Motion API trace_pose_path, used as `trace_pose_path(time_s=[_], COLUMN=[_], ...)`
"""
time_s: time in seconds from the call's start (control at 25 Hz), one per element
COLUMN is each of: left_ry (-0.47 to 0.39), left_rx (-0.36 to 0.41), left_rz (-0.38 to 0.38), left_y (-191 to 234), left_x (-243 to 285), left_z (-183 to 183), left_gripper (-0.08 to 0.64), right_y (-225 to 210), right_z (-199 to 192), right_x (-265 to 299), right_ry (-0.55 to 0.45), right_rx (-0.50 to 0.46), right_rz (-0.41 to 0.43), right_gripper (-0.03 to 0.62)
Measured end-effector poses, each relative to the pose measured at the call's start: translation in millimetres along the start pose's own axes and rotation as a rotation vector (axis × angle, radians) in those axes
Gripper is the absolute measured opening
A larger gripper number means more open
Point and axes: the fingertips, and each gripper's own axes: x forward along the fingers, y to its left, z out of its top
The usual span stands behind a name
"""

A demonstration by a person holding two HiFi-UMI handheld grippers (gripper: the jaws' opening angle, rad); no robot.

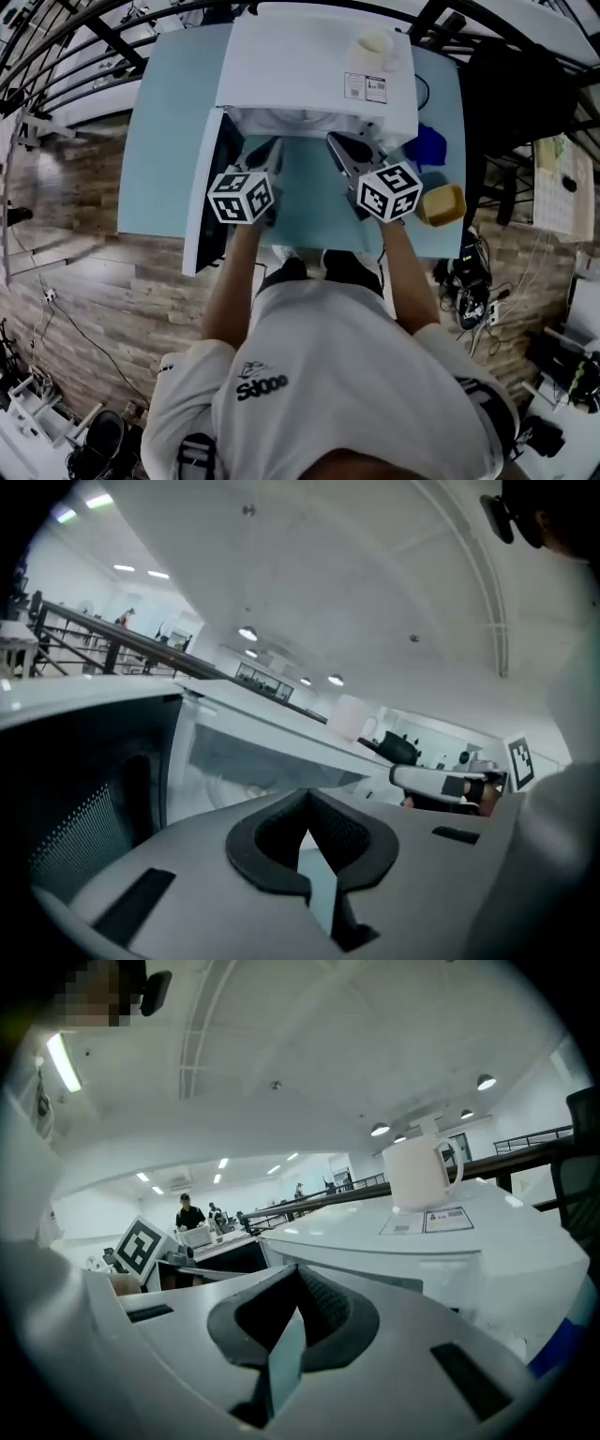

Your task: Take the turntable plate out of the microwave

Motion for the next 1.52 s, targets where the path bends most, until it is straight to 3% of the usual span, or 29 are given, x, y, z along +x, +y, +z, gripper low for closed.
trace_pose_path(time_s=[0.28, 0.44, 0.56, 0.76, 0.84, 0.92, 1.04, 1.24, 1.44, 1.52], left_ry=[0.003, -0.035, -0.014, 0.012, 0.043, 0.065, 0.056, 0.035, -0.002, -0.030], left_rx=[-0.203, -0.336, -0.335, -0.331, -0.288, -0.248, -0.278, -0.407, -0.745, -0.828], left_rz=[0.043, 0.070, 0.108, 0.138, 0.180, 0.198, 0.194, 0.208, 0.199, 0.184], left_y=[31, 53, 66, 82, 90, 94, 97, 100, 102, 102], left_x=[36, 57, 73, 94, 98, 103, 111, 118, 128, 129], left_z=[-28, -39, -53, -67, -74, -77, -79, -78, -74, -73], left_gripper=[0.018, 0.021, 0.030, 0.162, 0.224, 0.247, 0.259, 0.258, 0.244, 0.234], right_y=[-40, -54, -56, -64, -65, -66, -72, -76, -76, -77], right_z=[-35, -56, -70, -89, -96, -102, -108, -113, -118, -119], right_x=[19, 33, 38, 44, 44, 43, 41, 38, 40, 43], right_ry=[0.057, 0.118, 0.164, 0.187, 0.198, 0.215, 0.229, 0.220, 0.217, 0.216], right_rx=[0.050, 0.026, 0.031, 0.079, 0.086, 0.074, 0.075, 0.121, 0.164, 0.169], right_rz=[-0.067, -0.088, -0.060, -0.063, -0.063, -0.060, -0.066, -0.088, -0.090, -0.091], right_gripper=[0.006, 0.008, 0.009, 0.077, 0.103, 0.114, 0.120, 0.121, 0.121, 0.121])
